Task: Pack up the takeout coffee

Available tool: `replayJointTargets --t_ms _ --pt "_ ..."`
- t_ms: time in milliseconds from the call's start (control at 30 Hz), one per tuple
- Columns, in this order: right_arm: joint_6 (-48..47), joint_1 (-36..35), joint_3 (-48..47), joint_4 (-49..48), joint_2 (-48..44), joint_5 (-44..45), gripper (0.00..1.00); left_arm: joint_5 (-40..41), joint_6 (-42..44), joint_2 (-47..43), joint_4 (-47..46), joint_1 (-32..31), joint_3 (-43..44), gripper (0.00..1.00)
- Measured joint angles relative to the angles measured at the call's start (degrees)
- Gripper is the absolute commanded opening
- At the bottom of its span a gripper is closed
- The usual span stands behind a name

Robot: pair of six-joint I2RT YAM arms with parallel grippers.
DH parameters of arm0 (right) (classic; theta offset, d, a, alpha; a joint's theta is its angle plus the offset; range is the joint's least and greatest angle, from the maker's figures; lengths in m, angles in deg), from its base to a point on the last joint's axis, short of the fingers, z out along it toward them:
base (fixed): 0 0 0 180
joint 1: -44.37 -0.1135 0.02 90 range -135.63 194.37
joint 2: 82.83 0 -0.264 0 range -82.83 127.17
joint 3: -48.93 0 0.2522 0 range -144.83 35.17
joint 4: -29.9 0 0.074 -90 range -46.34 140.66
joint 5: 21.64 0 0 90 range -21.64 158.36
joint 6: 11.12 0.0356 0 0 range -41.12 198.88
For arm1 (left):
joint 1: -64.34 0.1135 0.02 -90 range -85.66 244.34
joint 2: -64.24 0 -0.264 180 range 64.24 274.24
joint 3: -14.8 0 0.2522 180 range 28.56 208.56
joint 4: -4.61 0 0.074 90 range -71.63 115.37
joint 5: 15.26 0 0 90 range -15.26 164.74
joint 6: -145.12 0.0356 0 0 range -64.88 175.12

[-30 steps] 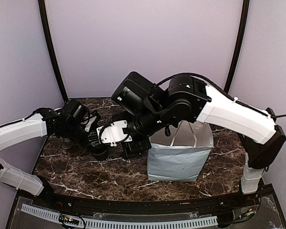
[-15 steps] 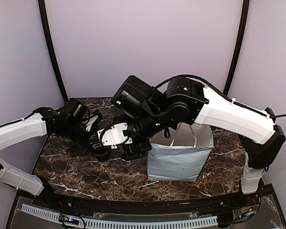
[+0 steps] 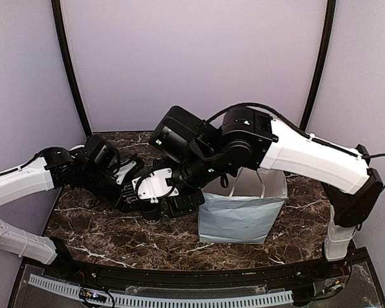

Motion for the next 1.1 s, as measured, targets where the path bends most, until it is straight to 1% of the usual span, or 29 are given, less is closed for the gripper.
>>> replayJointTargets --t_ms 67,167,267,333,467,633,733,867,1100 --pt "-0.1 0.0 0.2 -0.1 0.0 0.0 0.76 1.2 -0.5 -0.3 0.5 -0.1 0.1 0.73" --pt "-0.2 0.0 0.2 -0.2 0.0 0.1 0.76 5.0 -1.9 -2.0 1.1 -0.1 0.5 0.83" --pt "-0.2 0.0 -0.5 -0.4 0.1 0.0 0.76 8.4 -3.3 -4.1 0.9 0.5 1.6 0.87" --pt "-0.2 0.0 -1.4 -0.5 0.3 0.0 0.76 9.1 -3.8 -4.2 0.0 1.6 2.4 0.88" --pt "-0.2 0.0 -2.1 -0.8 0.5 0.0 0.76 9.7 -4.4 1.1 -2.9 3.3 4.5 0.90" --pt "0.2 0.0 -2.0 -0.8 0.4 0.1 0.77 8.6 -4.7 10.5 -6.3 3.7 5.7 0.90" --pt "0.2 0.0 -1.2 -0.8 0.4 0.5 0.77 7.1 -4.7 14.0 -7.4 3.7 5.7 0.90" --pt "0.2 0.0 -0.5 -0.8 0.4 1.0 0.77 4.8 -4.7 15.0 -8.6 3.7 5.6 0.85" --pt "0.2 0.0 -0.1 -0.7 0.4 0.3 0.77 -2.9 -4.7 14.8 -11.8 3.8 2.7 0.78"
